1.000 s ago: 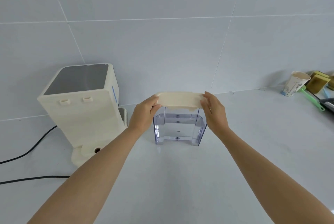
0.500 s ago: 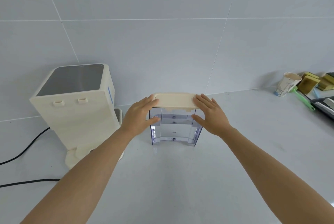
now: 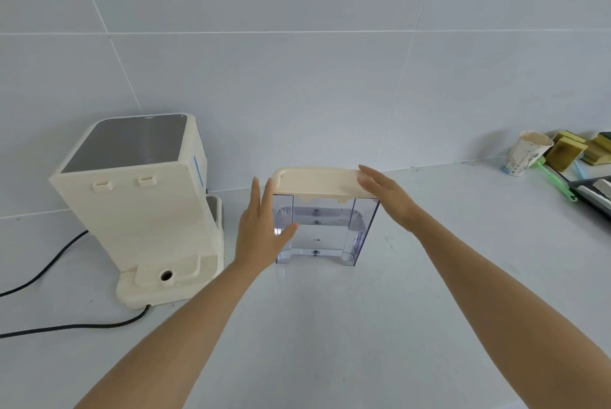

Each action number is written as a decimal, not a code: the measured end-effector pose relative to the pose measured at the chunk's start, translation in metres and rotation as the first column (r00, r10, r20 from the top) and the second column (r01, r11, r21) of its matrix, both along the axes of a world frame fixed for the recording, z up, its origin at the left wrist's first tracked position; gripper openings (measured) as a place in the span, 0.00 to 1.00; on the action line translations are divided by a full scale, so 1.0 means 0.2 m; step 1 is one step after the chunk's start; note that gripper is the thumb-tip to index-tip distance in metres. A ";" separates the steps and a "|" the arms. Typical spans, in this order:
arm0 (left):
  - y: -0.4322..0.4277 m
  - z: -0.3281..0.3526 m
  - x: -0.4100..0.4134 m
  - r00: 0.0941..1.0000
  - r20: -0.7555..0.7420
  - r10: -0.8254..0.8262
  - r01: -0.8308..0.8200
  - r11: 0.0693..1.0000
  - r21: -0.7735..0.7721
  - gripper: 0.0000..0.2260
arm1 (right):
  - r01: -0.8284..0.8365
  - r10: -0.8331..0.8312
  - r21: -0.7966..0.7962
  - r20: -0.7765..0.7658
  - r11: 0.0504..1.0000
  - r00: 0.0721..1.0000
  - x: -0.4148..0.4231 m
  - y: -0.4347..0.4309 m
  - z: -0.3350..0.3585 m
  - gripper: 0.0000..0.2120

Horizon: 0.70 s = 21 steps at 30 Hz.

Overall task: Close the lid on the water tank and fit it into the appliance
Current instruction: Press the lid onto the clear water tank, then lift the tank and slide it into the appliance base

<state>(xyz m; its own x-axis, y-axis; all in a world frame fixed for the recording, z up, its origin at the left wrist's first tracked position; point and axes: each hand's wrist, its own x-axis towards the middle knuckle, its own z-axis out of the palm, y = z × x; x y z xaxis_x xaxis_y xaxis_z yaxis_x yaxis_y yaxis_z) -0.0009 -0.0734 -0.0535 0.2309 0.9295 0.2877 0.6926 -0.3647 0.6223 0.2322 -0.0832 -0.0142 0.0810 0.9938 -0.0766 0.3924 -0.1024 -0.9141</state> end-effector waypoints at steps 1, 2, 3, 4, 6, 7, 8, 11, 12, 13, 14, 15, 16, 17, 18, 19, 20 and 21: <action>-0.04 -0.03 0.02 0.999 0.017 0.044 -0.045 0.999 0.011 0.37 | 0.000 -0.002 -0.027 -0.075 1.000 0.997 0.01 0.01 0.00 0.26; -0.08 -0.05 0.04 0.996 0.046 0.070 -0.070 0.998 0.004 0.37 | -0.001 -0.005 -0.051 -0.124 0.999 0.992 0.01 0.02 -0.01 0.26; -0.11 -0.08 0.07 0.994 0.077 0.077 -0.076 0.997 -0.018 0.38 | 0.003 -0.015 -0.078 -0.156 0.997 0.988 0.02 0.03 -0.01 0.26; -0.14 -0.09 0.10 0.992 0.103 0.074 -0.069 0.997 -0.046 0.39 | 0.012 -0.031 -0.107 -0.181 0.994 0.983 0.02 0.04 -0.01 0.27; -0.15 -0.10 0.15 0.984 0.159 0.080 -0.065 0.993 -0.098 0.40 | 0.024 -0.059 -0.156 -0.227 0.988 0.972 0.03 0.06 -0.02 0.28; -0.14 -0.09 0.16 0.976 0.197 0.094 -0.069 0.989 -0.129 0.41 | 0.015 -0.058 -0.168 -0.259 0.986 0.964 0.03 0.06 -0.03 0.29; -0.12 -0.08 0.17 0.966 0.237 0.106 -0.068 0.985 -0.160 0.42 | -0.013 -0.038 -0.173 -0.288 0.985 0.957 0.04 0.06 -0.05 0.30; -0.06 -0.07 0.17 0.947 0.306 0.095 -0.034 0.979 -0.201 0.44 | -0.139 0.083 -0.173 -0.297 0.975 0.951 0.07 0.04 -0.10 0.26; -0.05 -0.07 0.17 0.943 0.320 0.091 -0.023 0.977 -0.211 0.45 | -0.173 0.117 -0.170 -0.295 0.970 0.948 0.07 0.04 -0.11 0.27; -0.04 -0.07 0.17 0.940 0.329 0.089 -0.014 0.975 -0.223 0.45 | -0.196 0.139 -0.170 -0.300 0.966 0.944 0.07 0.03 -0.13 0.32; -0.03 -0.07 0.17 0.939 0.333 0.087 -0.007 0.972 -0.234 0.46 | -0.206 0.146 -0.173 -0.308 0.963 0.940 0.07 0.03 -0.14 0.37; -0.01 -0.07 0.16 0.940 0.331 0.083 0.001 0.969 -0.245 0.47 | -0.211 0.150 -0.169 -0.314 0.963 0.937 0.06 0.02 -0.14 0.39; 0.00 -0.07 0.16 0.942 0.328 0.077 0.010 0.967 -0.255 0.48 | -0.220 0.164 -0.157 -0.310 0.963 0.937 0.05 0.02 -0.14 0.41; 0.02 -0.08 0.16 0.944 0.322 0.071 0.018 0.964 -0.265 0.50 | -0.227 0.178 -0.147 -0.290 0.963 0.940 0.05 0.01 -0.14 0.42; 0.04 -0.07 0.16 0.947 0.314 0.064 0.025 0.962 -0.272 0.51 | -0.229 0.189 -0.138 -0.257 0.964 0.948 0.04 0.01 -0.14 0.43; 0.06 -0.08 0.15 0.952 0.302 0.056 0.032 0.960 -0.278 0.52 | -0.225 0.194 -0.129 -0.217 0.966 0.957 0.03 0.00 -0.13 0.44; 0.08 -0.07 0.15 0.956 0.289 0.047 0.039 0.958 -0.285 0.53 | -0.218 0.196 -0.119 -0.175 0.969 0.965 0.02 -0.01 -0.14 0.44; 0.10 -0.06 0.15 0.959 0.280 0.036 0.049 0.955 -0.291 0.54 | -0.212 0.197 -0.109 -0.135 0.971 0.971 0.01 -0.02 -0.14 0.44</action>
<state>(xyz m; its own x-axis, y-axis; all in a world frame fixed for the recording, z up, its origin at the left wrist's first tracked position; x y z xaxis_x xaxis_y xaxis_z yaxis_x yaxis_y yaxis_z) 0.0285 -0.0529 -0.0664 0.1873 0.9806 0.0573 0.4736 -0.1412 0.8693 0.2348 -0.0863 -0.0424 -0.1401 0.9709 -0.1943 0.3028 -0.1449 -0.9420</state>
